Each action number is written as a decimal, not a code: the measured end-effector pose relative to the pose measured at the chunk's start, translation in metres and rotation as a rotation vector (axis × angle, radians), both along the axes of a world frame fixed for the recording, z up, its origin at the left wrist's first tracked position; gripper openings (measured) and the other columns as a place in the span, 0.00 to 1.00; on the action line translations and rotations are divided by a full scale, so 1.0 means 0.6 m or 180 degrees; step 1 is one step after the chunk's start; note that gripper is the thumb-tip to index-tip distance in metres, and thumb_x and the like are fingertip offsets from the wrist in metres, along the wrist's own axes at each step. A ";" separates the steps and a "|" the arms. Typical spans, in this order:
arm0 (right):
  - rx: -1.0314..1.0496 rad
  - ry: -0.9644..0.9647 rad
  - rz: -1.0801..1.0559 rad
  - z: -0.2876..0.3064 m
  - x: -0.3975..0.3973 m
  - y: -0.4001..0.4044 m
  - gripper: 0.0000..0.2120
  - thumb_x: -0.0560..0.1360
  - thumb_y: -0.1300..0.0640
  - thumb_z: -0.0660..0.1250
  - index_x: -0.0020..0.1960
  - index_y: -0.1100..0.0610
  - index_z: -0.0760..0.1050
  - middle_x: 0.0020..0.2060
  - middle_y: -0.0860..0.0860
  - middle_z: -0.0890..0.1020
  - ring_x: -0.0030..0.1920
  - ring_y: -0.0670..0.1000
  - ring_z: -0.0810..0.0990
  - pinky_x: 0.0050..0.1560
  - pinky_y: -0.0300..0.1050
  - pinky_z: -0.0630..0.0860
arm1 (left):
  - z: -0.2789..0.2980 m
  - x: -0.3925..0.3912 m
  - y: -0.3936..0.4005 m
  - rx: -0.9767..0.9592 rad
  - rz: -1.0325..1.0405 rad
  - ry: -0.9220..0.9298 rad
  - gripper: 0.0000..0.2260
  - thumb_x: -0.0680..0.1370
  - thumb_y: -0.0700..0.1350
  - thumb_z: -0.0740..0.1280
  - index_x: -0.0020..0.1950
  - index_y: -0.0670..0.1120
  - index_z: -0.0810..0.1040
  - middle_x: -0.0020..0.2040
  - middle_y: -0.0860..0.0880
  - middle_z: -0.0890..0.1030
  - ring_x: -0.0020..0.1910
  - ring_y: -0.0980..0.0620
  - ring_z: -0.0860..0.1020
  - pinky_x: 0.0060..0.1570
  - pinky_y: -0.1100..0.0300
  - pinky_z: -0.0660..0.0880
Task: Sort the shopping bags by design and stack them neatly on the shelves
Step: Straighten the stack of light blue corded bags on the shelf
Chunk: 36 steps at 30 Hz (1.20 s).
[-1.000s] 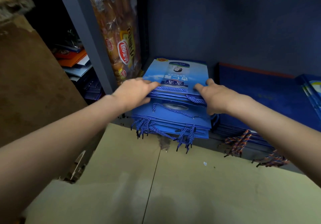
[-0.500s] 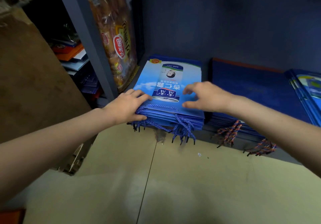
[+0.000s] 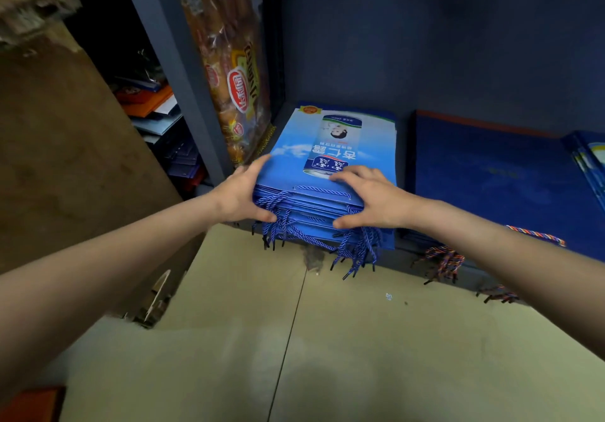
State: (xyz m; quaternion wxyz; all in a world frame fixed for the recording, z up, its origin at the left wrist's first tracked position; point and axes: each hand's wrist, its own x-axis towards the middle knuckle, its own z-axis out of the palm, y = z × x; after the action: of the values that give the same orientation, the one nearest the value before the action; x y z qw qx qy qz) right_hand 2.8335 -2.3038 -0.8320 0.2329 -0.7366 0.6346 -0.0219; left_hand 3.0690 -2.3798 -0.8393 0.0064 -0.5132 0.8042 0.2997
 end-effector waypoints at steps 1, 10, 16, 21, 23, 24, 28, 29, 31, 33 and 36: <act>-0.0079 -0.0068 -0.0023 0.000 0.006 -0.004 0.40 0.69 0.42 0.71 0.74 0.50 0.57 0.73 0.52 0.58 0.72 0.55 0.56 0.72 0.54 0.56 | -0.002 0.006 0.003 0.0083 0.0065 0.0101 0.50 0.67 0.46 0.77 0.77 0.51 0.46 0.73 0.44 0.63 0.69 0.44 0.66 0.69 0.52 0.64; 0.0117 -0.0065 -0.0113 -0.012 0.038 -0.040 0.40 0.68 0.44 0.73 0.74 0.48 0.58 0.73 0.52 0.58 0.72 0.58 0.56 0.72 0.58 0.56 | 0.004 0.005 -0.001 -0.0121 -0.0021 -0.0031 0.37 0.73 0.46 0.72 0.77 0.48 0.56 0.67 0.46 0.73 0.62 0.47 0.74 0.60 0.59 0.68; -0.0019 0.0332 -0.0084 -0.005 0.040 -0.039 0.42 0.68 0.42 0.73 0.75 0.47 0.56 0.73 0.51 0.59 0.72 0.57 0.57 0.71 0.58 0.56 | 0.004 -0.001 -0.017 -0.0030 -0.0180 -0.0269 0.40 0.73 0.44 0.73 0.77 0.50 0.52 0.68 0.44 0.71 0.64 0.44 0.72 0.63 0.55 0.67; 0.0292 0.0844 -0.0175 -0.012 0.028 -0.029 0.53 0.64 0.42 0.76 0.77 0.45 0.44 0.76 0.53 0.49 0.75 0.59 0.47 0.72 0.63 0.51 | -0.010 -0.018 -0.016 -0.0080 -0.0292 -0.0673 0.48 0.70 0.45 0.76 0.77 0.51 0.45 0.65 0.40 0.72 0.61 0.40 0.73 0.60 0.49 0.70; 0.0298 0.0995 -0.0239 -0.021 0.030 -0.022 0.55 0.64 0.43 0.77 0.77 0.45 0.41 0.76 0.54 0.47 0.75 0.60 0.45 0.72 0.65 0.50 | -0.019 -0.023 -0.008 -0.0088 -0.0319 -0.0841 0.51 0.69 0.44 0.76 0.77 0.52 0.40 0.61 0.39 0.72 0.56 0.40 0.75 0.55 0.49 0.73; 0.0262 0.1072 -0.0240 -0.027 0.033 -0.018 0.56 0.64 0.44 0.77 0.77 0.46 0.41 0.76 0.54 0.46 0.75 0.61 0.45 0.71 0.66 0.50 | -0.024 -0.023 -0.003 -0.0100 -0.0312 -0.0895 0.52 0.69 0.44 0.76 0.77 0.53 0.38 0.59 0.38 0.72 0.53 0.40 0.76 0.52 0.50 0.73; 0.0151 0.1012 -0.0255 -0.040 0.032 -0.011 0.56 0.63 0.45 0.77 0.77 0.45 0.41 0.76 0.54 0.47 0.75 0.61 0.45 0.71 0.67 0.50 | -0.040 -0.019 0.003 -0.0457 -0.0226 -0.0808 0.47 0.72 0.42 0.73 0.77 0.54 0.41 0.56 0.38 0.76 0.50 0.40 0.77 0.50 0.50 0.74; 0.0126 0.0951 -0.0278 -0.039 0.029 -0.013 0.55 0.63 0.45 0.77 0.77 0.45 0.43 0.76 0.53 0.48 0.75 0.60 0.46 0.71 0.66 0.50 | -0.040 -0.017 -0.001 -0.0561 -0.0229 -0.0797 0.45 0.72 0.43 0.73 0.77 0.54 0.43 0.56 0.38 0.76 0.51 0.39 0.77 0.51 0.50 0.74; 0.0036 0.0862 -0.0317 -0.035 0.023 -0.022 0.54 0.64 0.46 0.77 0.77 0.46 0.45 0.75 0.53 0.52 0.75 0.60 0.49 0.71 0.65 0.52 | -0.032 -0.018 -0.016 -0.0737 -0.0217 -0.0678 0.42 0.73 0.44 0.73 0.77 0.53 0.48 0.58 0.38 0.76 0.54 0.38 0.76 0.53 0.51 0.72; -0.0045 0.0887 -0.0306 -0.029 0.016 -0.031 0.52 0.64 0.46 0.77 0.77 0.46 0.47 0.74 0.53 0.56 0.73 0.59 0.55 0.70 0.64 0.56 | -0.027 -0.024 -0.031 -0.0866 -0.0233 -0.0547 0.39 0.72 0.44 0.73 0.76 0.52 0.54 0.58 0.38 0.76 0.55 0.37 0.76 0.54 0.51 0.72; 0.0028 0.1153 -0.0132 -0.025 0.006 -0.038 0.52 0.63 0.42 0.76 0.77 0.46 0.48 0.74 0.52 0.57 0.72 0.58 0.59 0.70 0.63 0.57 | -0.034 -0.032 -0.036 -0.0720 -0.0402 -0.0648 0.38 0.71 0.44 0.74 0.75 0.51 0.55 0.58 0.38 0.76 0.55 0.38 0.76 0.55 0.50 0.72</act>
State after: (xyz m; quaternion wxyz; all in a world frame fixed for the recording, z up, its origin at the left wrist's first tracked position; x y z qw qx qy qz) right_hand 2.8368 -2.3266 -0.8468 0.1175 -0.7142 0.6814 0.1091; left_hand 3.0498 -2.4012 -0.8596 0.0489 -0.4867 0.8587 0.1527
